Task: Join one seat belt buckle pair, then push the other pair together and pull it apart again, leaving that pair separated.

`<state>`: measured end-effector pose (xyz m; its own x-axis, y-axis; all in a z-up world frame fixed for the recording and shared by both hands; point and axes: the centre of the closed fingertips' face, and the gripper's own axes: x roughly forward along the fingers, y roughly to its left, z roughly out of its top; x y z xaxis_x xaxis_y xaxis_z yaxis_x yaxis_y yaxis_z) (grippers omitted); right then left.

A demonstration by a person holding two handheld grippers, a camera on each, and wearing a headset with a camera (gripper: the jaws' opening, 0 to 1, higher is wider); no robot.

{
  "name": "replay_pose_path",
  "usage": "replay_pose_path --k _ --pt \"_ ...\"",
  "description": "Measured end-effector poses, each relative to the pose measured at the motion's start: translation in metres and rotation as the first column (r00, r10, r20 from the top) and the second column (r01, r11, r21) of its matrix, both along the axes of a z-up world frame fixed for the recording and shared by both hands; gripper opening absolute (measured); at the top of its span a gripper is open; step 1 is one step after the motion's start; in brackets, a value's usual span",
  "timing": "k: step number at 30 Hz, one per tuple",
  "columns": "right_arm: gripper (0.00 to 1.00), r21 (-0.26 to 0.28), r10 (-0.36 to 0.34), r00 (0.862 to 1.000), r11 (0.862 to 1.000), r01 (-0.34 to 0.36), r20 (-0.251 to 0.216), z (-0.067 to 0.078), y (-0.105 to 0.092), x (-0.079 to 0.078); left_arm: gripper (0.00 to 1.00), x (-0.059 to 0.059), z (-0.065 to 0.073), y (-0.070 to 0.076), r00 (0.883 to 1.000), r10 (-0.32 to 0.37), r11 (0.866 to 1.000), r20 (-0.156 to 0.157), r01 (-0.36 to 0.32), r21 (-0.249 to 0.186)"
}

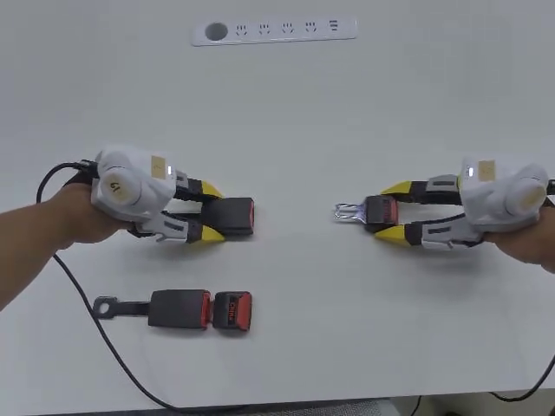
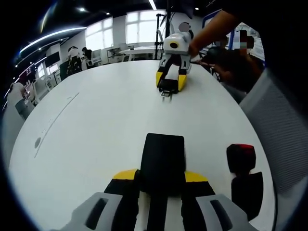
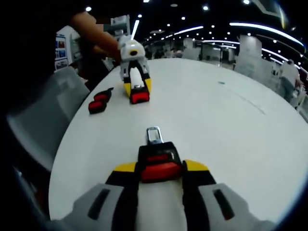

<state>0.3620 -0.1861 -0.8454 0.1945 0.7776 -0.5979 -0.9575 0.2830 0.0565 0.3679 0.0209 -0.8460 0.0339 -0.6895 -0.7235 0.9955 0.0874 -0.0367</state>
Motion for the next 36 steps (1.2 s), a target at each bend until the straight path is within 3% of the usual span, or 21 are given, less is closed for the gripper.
replay_pose_path --k 36 --pt "0.35 0.065 0.006 1.0 0.998 -0.008 0.026 -0.002 0.098 0.004 0.34 0.004 -0.002 -0.001 1.0 0.006 1.0 -0.007 -0.006 0.029"
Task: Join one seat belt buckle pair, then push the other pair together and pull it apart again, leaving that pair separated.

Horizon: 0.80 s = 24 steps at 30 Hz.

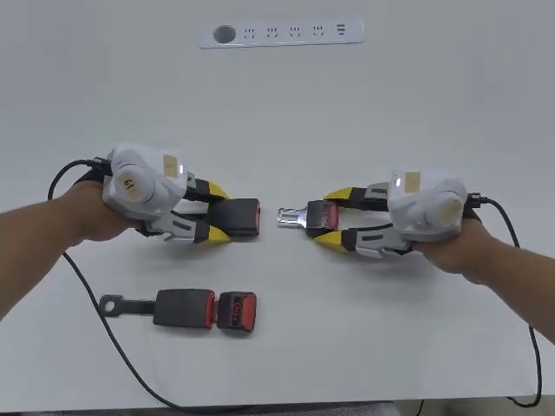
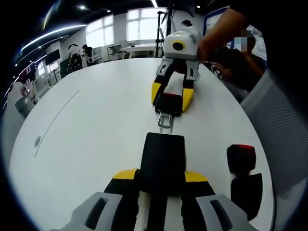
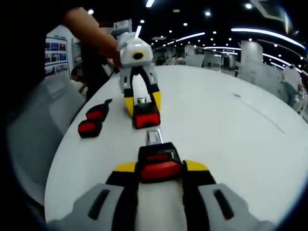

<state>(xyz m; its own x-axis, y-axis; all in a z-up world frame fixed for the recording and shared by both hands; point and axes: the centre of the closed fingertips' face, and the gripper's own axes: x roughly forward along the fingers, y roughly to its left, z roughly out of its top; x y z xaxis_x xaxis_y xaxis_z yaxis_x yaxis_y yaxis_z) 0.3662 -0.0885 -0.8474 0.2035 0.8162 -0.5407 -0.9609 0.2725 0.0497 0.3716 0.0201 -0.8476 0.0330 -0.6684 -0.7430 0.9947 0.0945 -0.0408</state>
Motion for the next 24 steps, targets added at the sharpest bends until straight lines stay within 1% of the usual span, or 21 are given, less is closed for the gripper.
replay_pose_path --k 3,7,11,17,20,24 --pt "0.35 0.008 0.001 1.0 1.0 -0.001 -0.002 0.0 0.012 -0.001 0.34 0.0 0.0 0.0 1.0 -0.002 1.0 0.001 0.002 0.004" --pt "0.35 0.007 0.008 1.0 1.0 -0.008 0.006 -0.001 0.021 0.001 0.34 0.0 0.0 0.0 1.0 -0.003 1.0 0.001 0.003 0.009" --pt "0.35 0.002 -0.002 1.0 1.0 0.002 0.005 -0.002 0.022 0.002 0.34 0.0 -0.001 -0.001 1.0 -0.013 1.0 0.005 0.013 0.019" --pt "0.35 -0.008 0.019 1.0 1.0 -0.019 0.005 -0.005 0.034 0.001 0.34 0.0 -0.001 -0.002 0.999 -0.031 0.999 0.009 0.03 0.033" --pt "0.35 -0.012 0.016 1.0 1.0 -0.016 -0.003 -0.006 0.032 0.001 0.34 0.0 -0.001 -0.002 0.999 -0.032 0.999 0.01 0.032 0.033" --pt "0.35 -0.032 0.028 1.0 0.999 -0.028 -0.01 -0.007 0.033 0.001 0.34 -0.001 -0.001 -0.002 0.999 -0.043 0.998 0.015 0.042 0.043"
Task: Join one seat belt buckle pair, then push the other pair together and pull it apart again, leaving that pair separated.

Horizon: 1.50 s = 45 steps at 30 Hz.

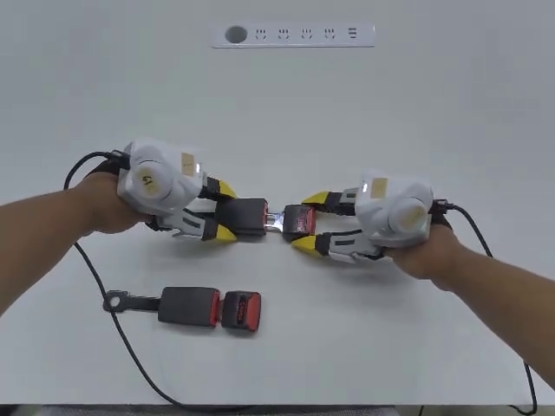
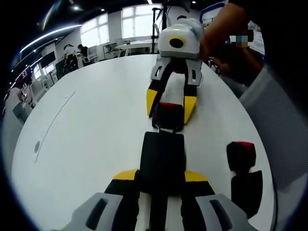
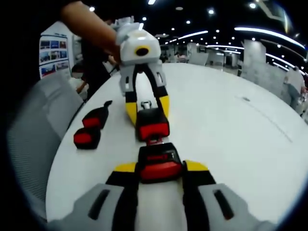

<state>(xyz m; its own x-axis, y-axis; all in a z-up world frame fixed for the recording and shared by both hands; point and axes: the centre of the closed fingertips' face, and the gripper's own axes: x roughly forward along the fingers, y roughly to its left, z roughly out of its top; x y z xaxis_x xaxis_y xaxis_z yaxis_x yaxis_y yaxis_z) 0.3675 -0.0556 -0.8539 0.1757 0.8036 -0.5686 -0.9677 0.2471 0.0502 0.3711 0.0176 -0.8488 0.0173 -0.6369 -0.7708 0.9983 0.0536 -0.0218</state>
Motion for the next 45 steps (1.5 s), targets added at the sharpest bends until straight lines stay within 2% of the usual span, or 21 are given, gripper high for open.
replay_pose_path --k 5,10,13,14,20,25,45 --pt "0.35 -0.021 0.033 0.999 0.999 -0.033 -0.014 0.0 0.002 0.002 0.33 -0.001 0.0 -0.001 1.0 -0.026 1.0 0.004 0.026 0.008" --pt "0.35 -0.029 0.044 0.999 0.999 -0.044 -0.018 0.0 0.005 0.004 0.33 -0.001 0.0 -0.001 1.0 -0.023 1.0 0.003 0.023 -0.003" --pt "0.35 -0.023 0.037 0.999 0.999 -0.038 -0.025 0.0 0.017 0.003 0.33 -0.001 0.0 -0.002 0.999 -0.032 0.999 0.003 0.032 0.006" --pt "0.35 -0.036 0.046 0.999 0.998 -0.046 -0.007 -0.001 0.022 0.003 0.33 -0.001 0.0 -0.001 0.999 -0.032 0.999 0.003 0.032 0.008" --pt "0.35 -0.048 0.0 1.0 0.999 -0.001 -0.024 0.0 0.019 0.006 0.33 0.0 0.0 -0.001 1.0 -0.029 1.0 0.001 0.029 0.002" --pt "0.35 -0.069 0.005 1.0 0.998 -0.007 -0.025 0.0 0.019 0.006 0.33 0.0 0.0 -0.002 0.999 -0.045 0.999 0.009 0.044 0.018" --pt "0.35 -0.109 0.009 1.0 0.994 -0.011 -0.017 -0.001 0.02 0.006 0.33 0.0 -0.001 -0.001 0.999 -0.05 0.999 0.013 0.05 0.016"
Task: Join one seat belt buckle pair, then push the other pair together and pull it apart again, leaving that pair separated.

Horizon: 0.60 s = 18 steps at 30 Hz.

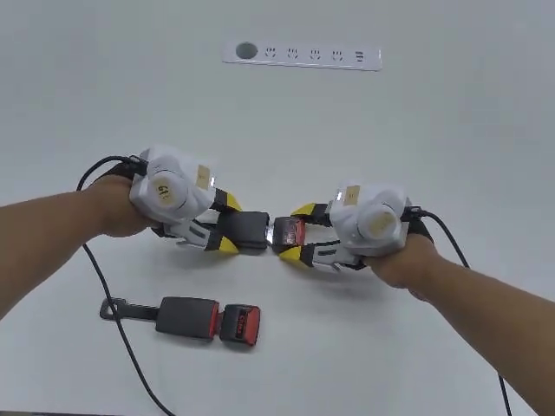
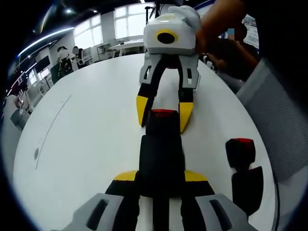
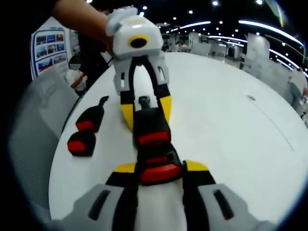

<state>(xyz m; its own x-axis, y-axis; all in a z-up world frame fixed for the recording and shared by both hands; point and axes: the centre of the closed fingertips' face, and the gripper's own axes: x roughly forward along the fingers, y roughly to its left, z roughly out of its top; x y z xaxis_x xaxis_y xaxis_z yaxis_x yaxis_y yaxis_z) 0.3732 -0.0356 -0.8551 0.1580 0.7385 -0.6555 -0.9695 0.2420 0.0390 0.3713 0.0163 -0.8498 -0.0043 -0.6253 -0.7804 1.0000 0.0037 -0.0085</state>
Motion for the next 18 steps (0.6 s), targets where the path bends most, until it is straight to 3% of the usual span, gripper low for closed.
replay_pose_path --k 18 --pt "0.35 -0.018 0.004 1.0 1.0 -0.004 0.003 -0.0001 -0.0007 0.0 0.33 -0.0004 0.0007 0.0 1.0 0.0 1.0 -0.006 0.0 0.006"
